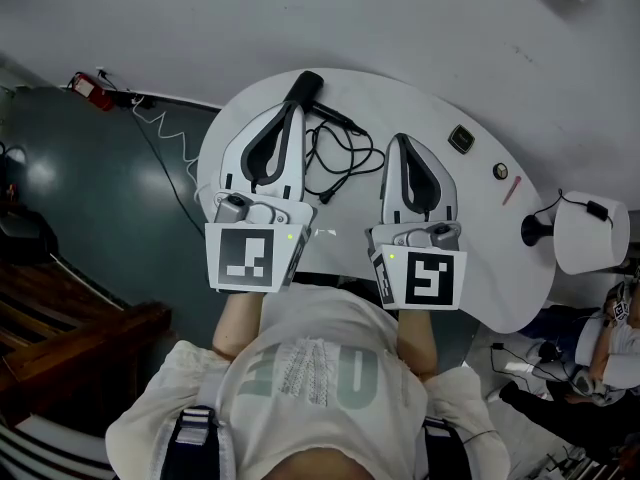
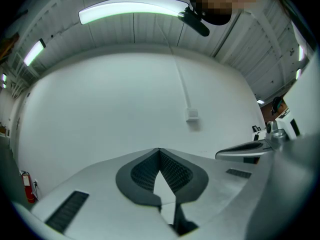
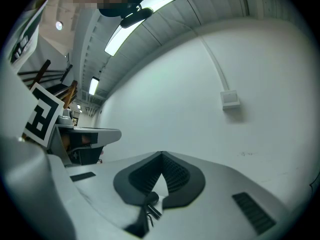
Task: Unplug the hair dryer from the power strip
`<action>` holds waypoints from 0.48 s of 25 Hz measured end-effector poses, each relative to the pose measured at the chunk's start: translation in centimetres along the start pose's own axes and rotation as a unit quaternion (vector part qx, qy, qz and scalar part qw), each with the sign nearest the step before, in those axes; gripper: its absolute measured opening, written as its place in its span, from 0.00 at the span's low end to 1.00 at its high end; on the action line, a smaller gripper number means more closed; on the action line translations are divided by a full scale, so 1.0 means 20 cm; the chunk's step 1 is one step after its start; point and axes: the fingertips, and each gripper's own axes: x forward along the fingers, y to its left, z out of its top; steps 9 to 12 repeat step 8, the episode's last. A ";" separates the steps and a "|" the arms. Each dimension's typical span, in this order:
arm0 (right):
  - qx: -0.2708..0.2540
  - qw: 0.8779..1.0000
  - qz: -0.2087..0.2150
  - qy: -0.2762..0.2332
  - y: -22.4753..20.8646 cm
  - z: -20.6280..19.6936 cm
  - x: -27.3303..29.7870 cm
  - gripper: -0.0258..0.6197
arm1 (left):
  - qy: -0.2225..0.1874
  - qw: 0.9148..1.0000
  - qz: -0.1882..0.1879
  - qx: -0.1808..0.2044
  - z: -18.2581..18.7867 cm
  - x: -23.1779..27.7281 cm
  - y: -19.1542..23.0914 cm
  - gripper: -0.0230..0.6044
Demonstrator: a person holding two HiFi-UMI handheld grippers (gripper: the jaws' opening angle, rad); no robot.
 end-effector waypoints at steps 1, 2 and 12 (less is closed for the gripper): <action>-0.001 1.000 0.001 0.001 0.00 0.00 0.00 0.04 | 0.000 1.000 0.000 0.000 0.00 0.00 0.00 0.04; -0.002 1.000 0.001 0.002 0.00 0.00 0.00 0.04 | 0.000 1.000 0.001 0.000 0.00 0.00 0.00 0.04; -0.005 1.000 0.000 0.004 0.00 0.00 0.01 0.04 | 0.002 1.000 -0.001 0.001 -0.01 0.01 0.01 0.04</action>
